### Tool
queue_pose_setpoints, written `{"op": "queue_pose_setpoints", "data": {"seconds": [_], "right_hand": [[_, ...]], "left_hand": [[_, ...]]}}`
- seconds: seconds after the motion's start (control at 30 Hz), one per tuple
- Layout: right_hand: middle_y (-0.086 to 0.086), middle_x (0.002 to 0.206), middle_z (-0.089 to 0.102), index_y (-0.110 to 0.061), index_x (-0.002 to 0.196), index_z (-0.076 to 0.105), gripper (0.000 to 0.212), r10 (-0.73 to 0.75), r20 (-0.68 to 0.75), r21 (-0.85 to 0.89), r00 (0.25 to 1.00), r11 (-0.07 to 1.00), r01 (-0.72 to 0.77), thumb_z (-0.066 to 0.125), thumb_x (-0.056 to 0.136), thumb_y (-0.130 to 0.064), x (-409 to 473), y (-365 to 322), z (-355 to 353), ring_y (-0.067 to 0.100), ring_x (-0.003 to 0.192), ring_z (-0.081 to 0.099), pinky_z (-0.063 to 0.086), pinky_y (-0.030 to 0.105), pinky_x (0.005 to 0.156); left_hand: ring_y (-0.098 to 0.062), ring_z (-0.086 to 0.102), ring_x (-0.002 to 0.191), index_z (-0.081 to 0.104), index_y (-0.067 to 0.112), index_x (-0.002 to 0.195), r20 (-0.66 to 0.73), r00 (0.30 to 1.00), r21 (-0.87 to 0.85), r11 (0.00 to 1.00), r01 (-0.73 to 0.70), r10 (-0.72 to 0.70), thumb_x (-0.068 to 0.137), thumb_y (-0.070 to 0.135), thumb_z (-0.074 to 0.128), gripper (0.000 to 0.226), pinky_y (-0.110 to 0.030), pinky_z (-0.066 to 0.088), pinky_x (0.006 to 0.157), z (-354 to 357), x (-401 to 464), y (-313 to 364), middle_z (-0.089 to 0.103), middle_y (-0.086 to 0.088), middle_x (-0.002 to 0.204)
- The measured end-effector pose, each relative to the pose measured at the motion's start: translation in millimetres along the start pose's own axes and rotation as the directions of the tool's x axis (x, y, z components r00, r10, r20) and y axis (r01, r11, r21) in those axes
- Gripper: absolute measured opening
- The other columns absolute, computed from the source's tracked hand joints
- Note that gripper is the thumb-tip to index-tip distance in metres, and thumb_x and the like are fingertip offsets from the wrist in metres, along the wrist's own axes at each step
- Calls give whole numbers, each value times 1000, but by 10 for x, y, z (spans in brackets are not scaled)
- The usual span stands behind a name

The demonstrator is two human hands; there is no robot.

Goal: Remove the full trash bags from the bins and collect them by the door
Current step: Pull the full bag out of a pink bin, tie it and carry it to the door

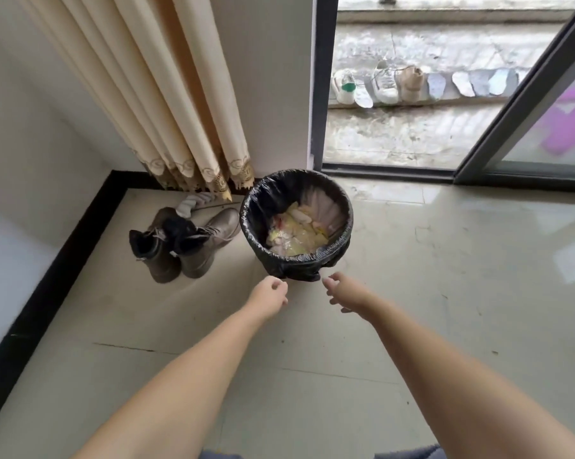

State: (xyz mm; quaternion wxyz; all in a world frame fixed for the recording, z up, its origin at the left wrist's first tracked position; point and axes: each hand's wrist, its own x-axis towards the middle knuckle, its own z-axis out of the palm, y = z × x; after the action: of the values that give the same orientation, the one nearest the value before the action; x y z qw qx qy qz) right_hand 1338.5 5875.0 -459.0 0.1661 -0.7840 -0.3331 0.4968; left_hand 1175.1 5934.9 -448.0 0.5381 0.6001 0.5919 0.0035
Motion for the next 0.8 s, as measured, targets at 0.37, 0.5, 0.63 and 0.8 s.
{"op": "queue_pose_setpoints", "data": {"seconds": [0.37, 0.5, 0.63, 0.8], "right_hand": [[13, 74, 68, -6, 95, 50, 20, 147, -116, 753, 982, 659, -10, 40, 95, -24, 1321, 102, 364, 15, 48, 67, 50, 23, 41], [8, 70, 61, -12, 80, 47, 20, 188, -131, 693, 973, 720, -46, 42, 93, -26, 1159, 199, 161, 10, 35, 61, 47, 19, 35], [7, 70, 56, -13, 77, 45, 22, 194, -120, 625, 974, 776, -78, 40, 93, -28, 1142, 434, -32, 7, 29, 55, 46, 16, 33], [7, 70, 56, -7, 94, 49, 22, 158, -78, 617, 984, 783, -77, 41, 94, -28, 1063, 571, -24, 8, 34, 57, 46, 17, 34]], "left_hand": [[-17, 63, 67, 55, 7, 102, -106, 990, -671, 742, -3, -92, 95, 26, 49, 21, -32, 54, 67, 104, 1315, -302, 64, -6, 80], [-18, 64, 64, 60, 8, 89, 57, 993, -677, 728, 112, -101, 93, 27, 53, 21, -29, 54, 62, 206, 1013, -364, 66, -8, 73], [-22, 64, 77, 59, 10, 96, 121, 986, -658, 734, 169, -118, 91, 48, 51, 40, -36, 54, 74, 292, 1085, -467, 66, -9, 86], [-24, 63, 91, 56, 15, 108, -75, 966, -771, 628, 102, -249, 85, 56, 54, 47, -38, 53, 75, 283, 1190, -480, 64, -7, 102]]}}
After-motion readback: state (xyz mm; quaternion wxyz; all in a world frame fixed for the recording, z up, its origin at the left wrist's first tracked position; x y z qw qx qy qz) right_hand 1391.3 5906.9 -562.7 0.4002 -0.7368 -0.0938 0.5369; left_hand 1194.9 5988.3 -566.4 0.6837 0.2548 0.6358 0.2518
